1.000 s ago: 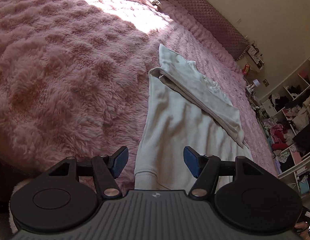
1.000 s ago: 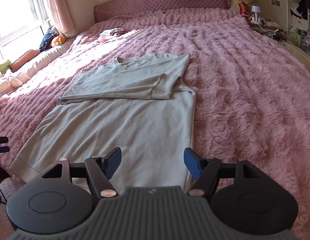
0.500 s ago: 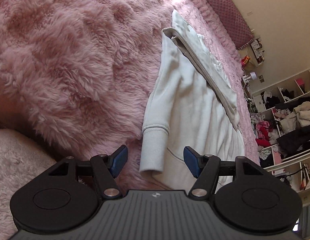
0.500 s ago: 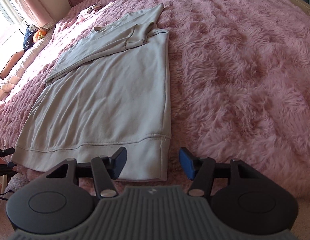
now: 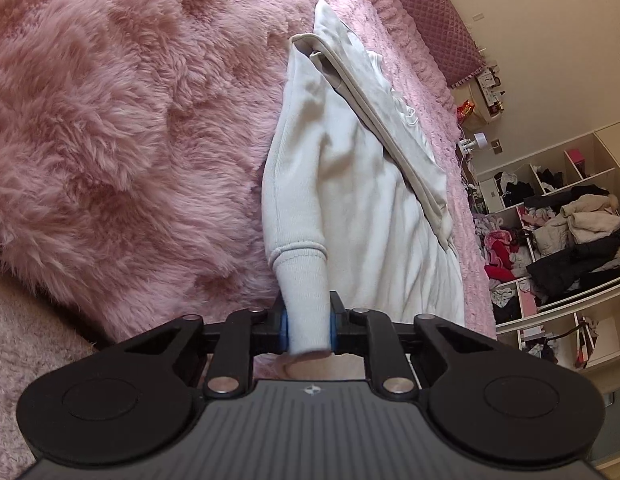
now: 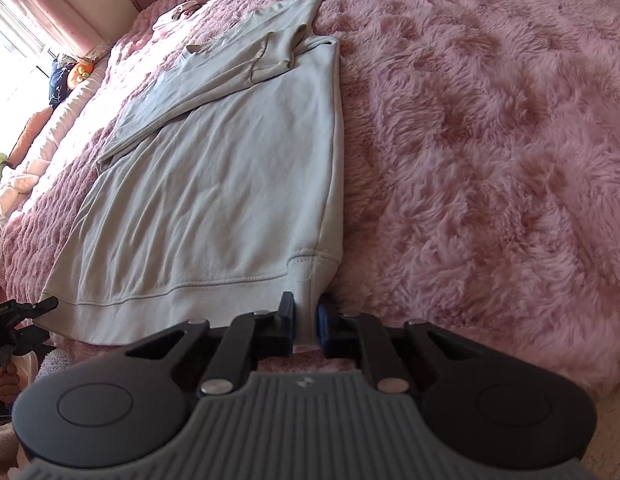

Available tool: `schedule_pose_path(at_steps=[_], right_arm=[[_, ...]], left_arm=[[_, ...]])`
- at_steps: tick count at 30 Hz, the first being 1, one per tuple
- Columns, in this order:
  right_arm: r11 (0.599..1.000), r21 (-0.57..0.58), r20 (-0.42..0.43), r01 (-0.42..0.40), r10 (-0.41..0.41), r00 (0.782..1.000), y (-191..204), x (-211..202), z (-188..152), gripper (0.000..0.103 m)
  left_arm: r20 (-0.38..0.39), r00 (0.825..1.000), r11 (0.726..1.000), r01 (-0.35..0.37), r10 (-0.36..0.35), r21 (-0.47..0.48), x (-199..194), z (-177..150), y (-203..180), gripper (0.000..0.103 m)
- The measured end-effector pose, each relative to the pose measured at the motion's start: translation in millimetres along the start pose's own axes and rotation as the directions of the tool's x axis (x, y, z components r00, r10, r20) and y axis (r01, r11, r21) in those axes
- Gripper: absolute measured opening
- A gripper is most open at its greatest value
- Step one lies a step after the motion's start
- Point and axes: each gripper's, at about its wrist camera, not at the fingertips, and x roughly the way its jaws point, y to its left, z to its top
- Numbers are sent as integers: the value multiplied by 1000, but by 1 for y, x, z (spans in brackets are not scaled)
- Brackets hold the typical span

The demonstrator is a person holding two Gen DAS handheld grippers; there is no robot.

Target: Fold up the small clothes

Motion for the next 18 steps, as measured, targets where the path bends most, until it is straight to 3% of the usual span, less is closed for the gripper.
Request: schedule_pose_path(at_steps=[5, 10, 13, 16, 18], right_arm=[[999, 31, -4, -35, 35, 999, -2, -11, 4, 8], [999, -13, -33, -33, 32, 999, 8, -6, 5, 32], [1000, -13, -51, -22, 22, 998, 11, 2, 5, 33], [994, 48, -90, -100, 104, 991, 10, 4, 6, 35], [994, 46, -78, -98, 102, 992, 14, 2, 6, 35]], left_arm=[[-5, 1000, 1000, 22, -22, -7, 0, 2, -2, 15], [-7, 1000, 999, 28, -28, -43, -1, 3, 4, 15], [-9, 1000, 998, 28, -29, -51, -1, 3, 6, 15], [-14, 1000, 999, 26, -27, -45, -1, 3, 6, 15], [-15, 1000, 999, 26, -27, -47, 0, 3, 6, 16]])
